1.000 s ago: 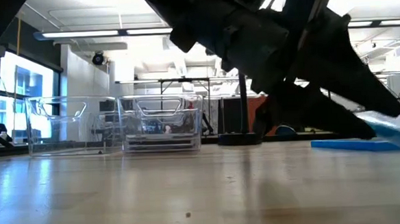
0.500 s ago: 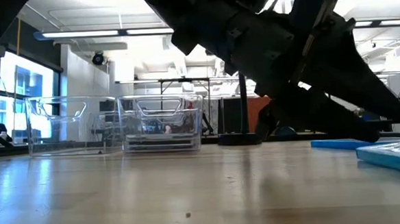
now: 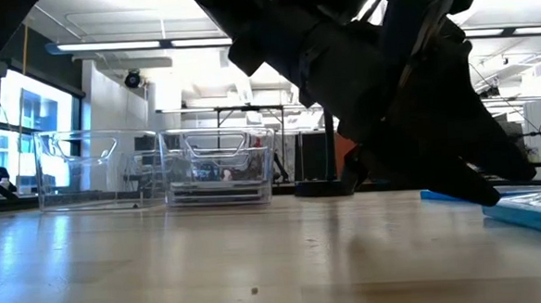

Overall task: Pick & place jewel cases by type
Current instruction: Put the left blue CD case into the left transparent bin

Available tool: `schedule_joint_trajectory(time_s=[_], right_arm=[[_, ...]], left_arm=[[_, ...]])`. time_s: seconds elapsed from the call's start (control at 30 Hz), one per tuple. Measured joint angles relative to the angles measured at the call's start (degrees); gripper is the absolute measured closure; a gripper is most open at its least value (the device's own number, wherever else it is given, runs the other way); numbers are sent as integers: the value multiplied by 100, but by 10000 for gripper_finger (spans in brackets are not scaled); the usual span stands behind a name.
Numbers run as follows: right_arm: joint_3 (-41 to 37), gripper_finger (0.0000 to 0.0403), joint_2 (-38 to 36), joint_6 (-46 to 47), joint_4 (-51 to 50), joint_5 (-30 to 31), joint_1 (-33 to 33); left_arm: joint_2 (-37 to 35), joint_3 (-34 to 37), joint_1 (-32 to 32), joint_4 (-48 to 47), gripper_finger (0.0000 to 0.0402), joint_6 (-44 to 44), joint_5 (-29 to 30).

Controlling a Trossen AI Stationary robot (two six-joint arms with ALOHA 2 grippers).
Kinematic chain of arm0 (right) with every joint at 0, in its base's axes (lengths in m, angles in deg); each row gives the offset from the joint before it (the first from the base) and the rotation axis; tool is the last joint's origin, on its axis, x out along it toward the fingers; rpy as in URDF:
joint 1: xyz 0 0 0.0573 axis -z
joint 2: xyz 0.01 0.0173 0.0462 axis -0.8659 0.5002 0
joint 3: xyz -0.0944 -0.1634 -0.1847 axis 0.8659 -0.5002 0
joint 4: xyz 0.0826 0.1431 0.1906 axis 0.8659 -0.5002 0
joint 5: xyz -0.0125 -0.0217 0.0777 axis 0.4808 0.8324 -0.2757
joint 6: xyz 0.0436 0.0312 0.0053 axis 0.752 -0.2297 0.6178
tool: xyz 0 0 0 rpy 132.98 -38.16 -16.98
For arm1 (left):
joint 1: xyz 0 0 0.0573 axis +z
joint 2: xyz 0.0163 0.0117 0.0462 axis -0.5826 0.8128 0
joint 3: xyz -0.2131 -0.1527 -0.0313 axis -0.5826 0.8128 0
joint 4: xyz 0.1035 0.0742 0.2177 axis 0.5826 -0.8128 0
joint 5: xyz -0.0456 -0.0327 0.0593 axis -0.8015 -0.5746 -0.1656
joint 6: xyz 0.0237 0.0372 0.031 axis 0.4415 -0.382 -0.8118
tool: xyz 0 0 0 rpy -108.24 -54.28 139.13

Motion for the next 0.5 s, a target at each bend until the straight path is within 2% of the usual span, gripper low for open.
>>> schedule_joint_trajectory(time_s=[0.1, 0.2, 0.27, 0.5], right_arm=[[7, 279, -290, -245, 707, 304, 47], [7, 273, -374, -1124, 1305, 1326, 29], [10, 274, -321, -1539, 1576, 1698, 29], [7, 302, 233, -2007, 1489, 1354, 125]], left_arm=[[0, 8, 0, -66, 255, -183, 3], [0, 10, 0, -84, 255, -220, 2], [0, 10, 0, -79, 255, -220, 0], [-1, 11, 2, -82, 255, -220, -26]])
